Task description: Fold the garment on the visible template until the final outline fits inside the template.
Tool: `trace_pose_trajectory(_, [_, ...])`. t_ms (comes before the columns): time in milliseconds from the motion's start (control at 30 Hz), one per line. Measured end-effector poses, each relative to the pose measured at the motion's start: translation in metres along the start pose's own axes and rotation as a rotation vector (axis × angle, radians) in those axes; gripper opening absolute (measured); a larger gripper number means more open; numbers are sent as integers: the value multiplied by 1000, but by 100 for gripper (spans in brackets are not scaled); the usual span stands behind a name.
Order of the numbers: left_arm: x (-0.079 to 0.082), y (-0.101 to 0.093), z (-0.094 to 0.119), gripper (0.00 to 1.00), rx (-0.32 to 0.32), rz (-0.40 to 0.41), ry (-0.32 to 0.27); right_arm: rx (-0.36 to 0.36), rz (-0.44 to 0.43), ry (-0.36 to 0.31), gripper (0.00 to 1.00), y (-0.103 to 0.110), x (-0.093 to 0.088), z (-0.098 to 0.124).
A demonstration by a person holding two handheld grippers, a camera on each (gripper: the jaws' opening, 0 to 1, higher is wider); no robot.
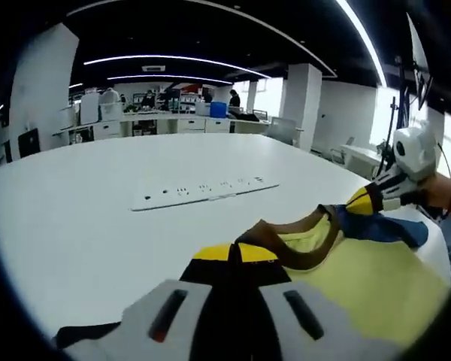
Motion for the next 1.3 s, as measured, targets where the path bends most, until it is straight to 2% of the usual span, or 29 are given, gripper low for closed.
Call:
trace_pose_trajectory(167, [-14,5,-7,0,60,-43,49,-18,-32,10,0,-6,-2,-16])
trace_pose_trajectory(367, [-23,9,-11,0,89,-49,76,-14,-63,43,0,-5,-12,-27])
trace_pose_trajectory(600, [-21,14,-10,0,119,-58,72,-18,-92,47,0,-2,-14,-28])
trace_pose_trajectory(667, [-19,17,-6,6,131,-16,62,-31,-118,52,0,-4,-15,-27])
trace_pose_trajectory(733, [-16,19,-2,18,133,10,48,-37,-157,57,10,-4,-15,-23])
trace_pose_trajectory(800, [-13,20,2,27,139,20,42,-41,-218,53,26,-5,-16,-20])
trace_pose_trajectory(900, [-6,20,10,41,138,70,12,-51,-260,54,50,-6,-15,-15])
trace_pose_trajectory(967, [-2,19,14,49,129,72,1,-49,-287,51,64,-6,-14,-10])
trace_pose_trajectory(1200, [16,10,36,70,89,29,-45,-28,-333,20,89,1,3,11])
trace_pose_trajectory(1300, [19,5,43,81,54,63,-44,-21,-335,19,95,4,7,22])
Point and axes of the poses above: the point that each gripper's makers call its tool centre point, and the gripper's own axes: z roughly backward along the fingers, y roughly to its left, x roughly out of its top, the point moved 5 cm from there along z, roughly backward along the fingers, and after that the axes turned 11 degrees about z, right-handed, at the moved point
